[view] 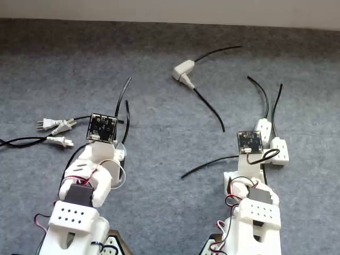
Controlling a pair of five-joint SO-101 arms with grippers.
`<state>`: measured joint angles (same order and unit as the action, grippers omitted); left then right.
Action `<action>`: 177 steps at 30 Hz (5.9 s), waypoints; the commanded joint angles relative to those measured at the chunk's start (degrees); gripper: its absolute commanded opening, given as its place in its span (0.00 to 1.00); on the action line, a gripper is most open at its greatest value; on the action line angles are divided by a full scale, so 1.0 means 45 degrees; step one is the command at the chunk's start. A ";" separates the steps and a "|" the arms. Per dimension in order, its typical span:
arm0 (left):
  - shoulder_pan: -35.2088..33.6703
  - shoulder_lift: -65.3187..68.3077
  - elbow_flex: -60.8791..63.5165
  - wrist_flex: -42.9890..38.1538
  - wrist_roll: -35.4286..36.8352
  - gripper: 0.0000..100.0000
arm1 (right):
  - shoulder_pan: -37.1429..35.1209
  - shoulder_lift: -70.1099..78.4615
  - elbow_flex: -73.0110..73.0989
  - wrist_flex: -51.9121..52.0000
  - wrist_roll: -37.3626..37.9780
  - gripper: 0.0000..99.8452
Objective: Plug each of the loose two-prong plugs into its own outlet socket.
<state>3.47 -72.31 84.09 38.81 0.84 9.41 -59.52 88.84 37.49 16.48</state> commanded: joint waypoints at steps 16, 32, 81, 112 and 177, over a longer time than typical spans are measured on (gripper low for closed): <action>0.0283 -0.0107 -0.1436 -0.6271 0.5197 0.01 | -0.0127 0.0068 -0.0010 -0.0264 -0.0078 0.01; 0.3604 -0.0107 -0.1436 -0.9260 1.7055 0.01 | -0.1553 0.0166 -0.2608 0.2510 -0.0176 0.01; 0.4620 -0.0088 0.1338 -1.2855 1.8696 0.01 | -0.7277 1.6479 -2.7595 1.1419 -0.1328 0.01; 0.2608 0.0049 -0.0947 -0.8147 1.6645 0.01 | 0.0322 1.7260 -2.7302 1.4095 0.0234 0.01; 0.1280 0.1553 -0.3292 -0.0879 1.3441 0.01 | -0.8821 0.9954 -0.9172 0.6398 -0.1563 0.14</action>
<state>10.07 -65.54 69.58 34.95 61.67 -31.12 -13.19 47.34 66.95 9.71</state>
